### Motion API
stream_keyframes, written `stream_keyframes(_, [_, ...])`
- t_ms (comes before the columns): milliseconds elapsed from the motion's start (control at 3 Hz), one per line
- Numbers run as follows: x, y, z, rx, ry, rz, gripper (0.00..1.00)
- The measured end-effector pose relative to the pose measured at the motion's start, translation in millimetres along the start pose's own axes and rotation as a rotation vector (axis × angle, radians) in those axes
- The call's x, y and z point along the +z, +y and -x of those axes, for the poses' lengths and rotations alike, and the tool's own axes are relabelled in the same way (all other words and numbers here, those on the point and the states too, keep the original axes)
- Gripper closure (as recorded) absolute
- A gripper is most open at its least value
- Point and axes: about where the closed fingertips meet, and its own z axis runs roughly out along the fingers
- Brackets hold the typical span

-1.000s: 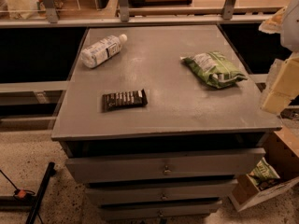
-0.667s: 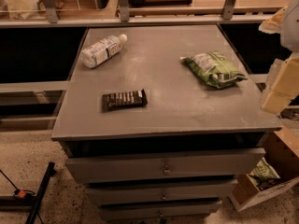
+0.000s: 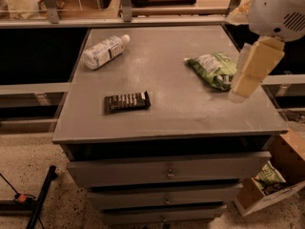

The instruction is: Move rxbar chocolate near blue plastic bottle

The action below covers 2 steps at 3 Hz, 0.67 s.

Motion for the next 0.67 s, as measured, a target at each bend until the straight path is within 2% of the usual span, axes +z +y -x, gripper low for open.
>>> stream_keyframes(333, [28.4,-15.2,34.0,-0.037,-0.05,0.03,0.0])
stream_keyframes(667, [28.4,-15.2,34.1,-0.037,-0.05,0.03,0.0])
